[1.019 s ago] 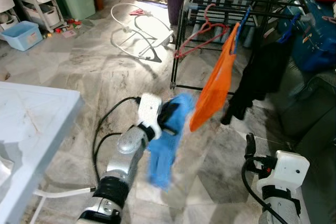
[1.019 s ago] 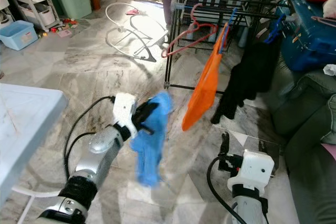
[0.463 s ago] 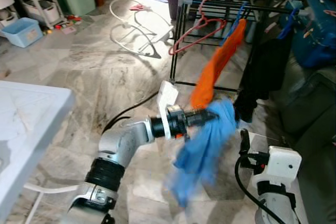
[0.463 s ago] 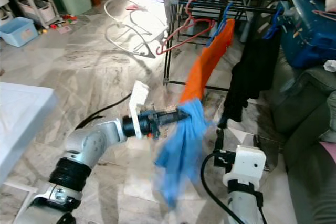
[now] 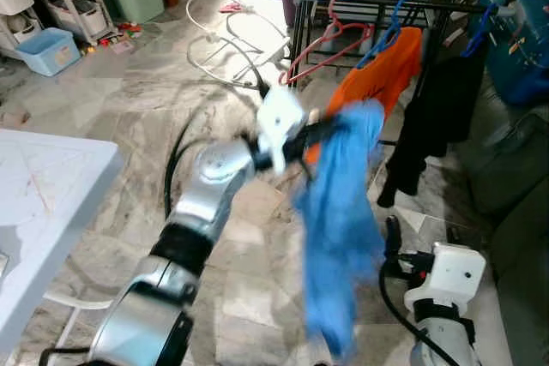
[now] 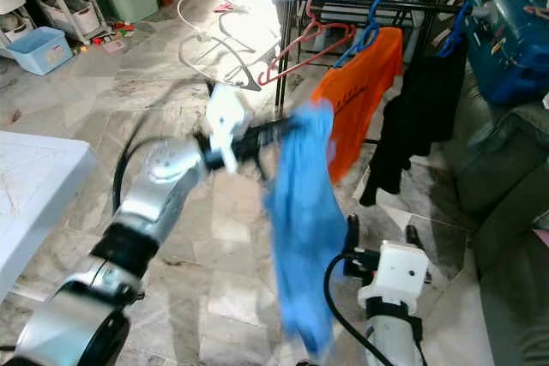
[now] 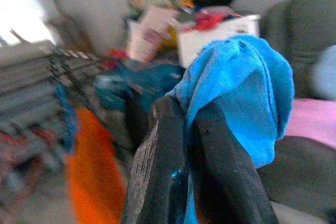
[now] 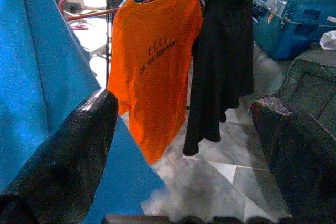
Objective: Hang hanger
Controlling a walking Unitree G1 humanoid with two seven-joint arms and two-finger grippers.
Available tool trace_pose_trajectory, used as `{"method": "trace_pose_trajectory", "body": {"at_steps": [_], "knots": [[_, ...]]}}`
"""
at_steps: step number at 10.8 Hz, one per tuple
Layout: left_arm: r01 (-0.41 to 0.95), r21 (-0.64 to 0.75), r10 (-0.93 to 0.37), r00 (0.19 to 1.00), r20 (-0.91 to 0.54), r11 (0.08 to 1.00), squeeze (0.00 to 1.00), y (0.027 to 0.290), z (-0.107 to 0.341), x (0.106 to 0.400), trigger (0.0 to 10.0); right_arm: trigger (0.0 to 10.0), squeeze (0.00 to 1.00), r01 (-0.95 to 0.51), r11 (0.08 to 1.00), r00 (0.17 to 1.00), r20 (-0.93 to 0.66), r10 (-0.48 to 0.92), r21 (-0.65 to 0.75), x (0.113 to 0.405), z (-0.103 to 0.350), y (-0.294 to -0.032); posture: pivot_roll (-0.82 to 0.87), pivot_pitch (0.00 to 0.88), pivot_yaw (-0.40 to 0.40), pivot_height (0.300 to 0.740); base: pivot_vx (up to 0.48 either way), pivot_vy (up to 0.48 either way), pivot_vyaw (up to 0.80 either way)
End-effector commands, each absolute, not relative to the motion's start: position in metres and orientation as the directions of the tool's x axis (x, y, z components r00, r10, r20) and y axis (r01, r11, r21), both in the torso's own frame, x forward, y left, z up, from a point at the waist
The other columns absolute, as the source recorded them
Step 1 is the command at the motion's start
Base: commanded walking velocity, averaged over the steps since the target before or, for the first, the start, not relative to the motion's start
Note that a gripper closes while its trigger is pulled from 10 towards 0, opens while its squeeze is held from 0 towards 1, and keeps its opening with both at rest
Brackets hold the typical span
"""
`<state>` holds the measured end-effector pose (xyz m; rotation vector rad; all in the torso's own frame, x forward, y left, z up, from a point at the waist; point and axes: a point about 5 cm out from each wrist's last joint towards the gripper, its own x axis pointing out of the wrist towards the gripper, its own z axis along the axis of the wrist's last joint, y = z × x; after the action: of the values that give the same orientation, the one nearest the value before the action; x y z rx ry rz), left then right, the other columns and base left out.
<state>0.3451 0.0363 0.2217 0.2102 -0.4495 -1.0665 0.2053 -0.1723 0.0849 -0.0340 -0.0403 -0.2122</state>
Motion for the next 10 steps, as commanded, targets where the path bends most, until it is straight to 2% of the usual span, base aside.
{"method": "trace_pose_trajectory", "body": {"at_steps": [1, 3, 4, 6, 7, 8, 9, 10], "knots": [[0.729, 0.461, -0.862, 0.409, 0.3, 0.507, 0.0, 0.04, 0.23, 0.347, 10.0, 10.0, 0.0, 0.201, 0.979, 0.979, 0.034, -0.201, -0.02, 0.203, 0.082, -0.171, 0.03, 0.117, 0.022, 0.74, 0.0, 0.0, 0.0], [0.742, 0.463, -0.874, 0.384, 0.3, 0.485, 0.0, 0.036, 0.226, 0.347, 10.0, 10.0, 0.0, 0.199, 0.98, 0.979, 0.04, -0.198, -0.019, 0.204, 0.083, -0.172, 0.03, 0.119, 0.027, 0.74, 0.0, 0.0, 0.0], [0.716, 0.518, -0.883, 0.366, 0.293, 0.468, 0.0, 0.036, 0.223, 0.346, 10.0, 10.0, 0.0, 0.201, 0.979, 0.979, 0.041, -0.2, -0.021, 0.205, 0.082, -0.173, 0.04, 0.12, 0.028, 0.74, 0.0, 0.0, 0.0], [0.722, 0.621, -0.952, 0.258, 0.166, 0.305, 0.0, 0.039, 0.206, 0.338, 10.0, 10.0, 0.0, 0.196, 0.98, 0.98, 0.04, -0.195, -0.02, 0.206, 0.082, -0.171, 0.04, 0.122, 0.021, 0.74, 0.0, 0.0, 0.0], [0.727, 0.663, -0.98, 0.192, 0.056, 0.18, 0.0, 0.043, 0.195, 0.333, 10.0, 10.0, 0.0, 0.189, 0.982, 0.981, 0.037, -0.189, -0.021, 0.207, 0.081, -0.171, 0.04, 0.122, 0.019, 0.74, 0.0, 0.0, 0.0], [0.682, 0.731, -0.989, 0.102, -0.11, -0.011, 0.0, 0.052, 0.181, 0.327, 10.0, 10.0, 0.0, 0.183, 0.983, 0.983, 0.034, -0.182, -0.022, 0.208, 0.081, -0.172, 0.05, 0.124, 0.017, 0.74, 0.0, 0.0, 0.0], [0.623, 0.779, -0.982, 0.087, -0.169, -0.079, 0.0, 0.057, 0.181, 0.327, 10.0, 10.0, 0.0, 0.181, 0.983, 0.983, 0.036, -0.18, -0.021, 0.209, 0.082, -0.174, 0.05, 0.125, 0.017, 0.74, 0.0, 0.0, 0.0], [0.59, 0.804, -0.984, 0.088, -0.157, -0.076, 0.0, 0.057, 0.187, 0.329, 10.0, 10.0, 0.0, 0.177, 0.984, 0.984, 0.037, -0.177, -0.018, 0.21, 0.083, -0.175, 0.05, 0.126, 0.019, 0.74, 0.0, 0.0, 0.0]]}}
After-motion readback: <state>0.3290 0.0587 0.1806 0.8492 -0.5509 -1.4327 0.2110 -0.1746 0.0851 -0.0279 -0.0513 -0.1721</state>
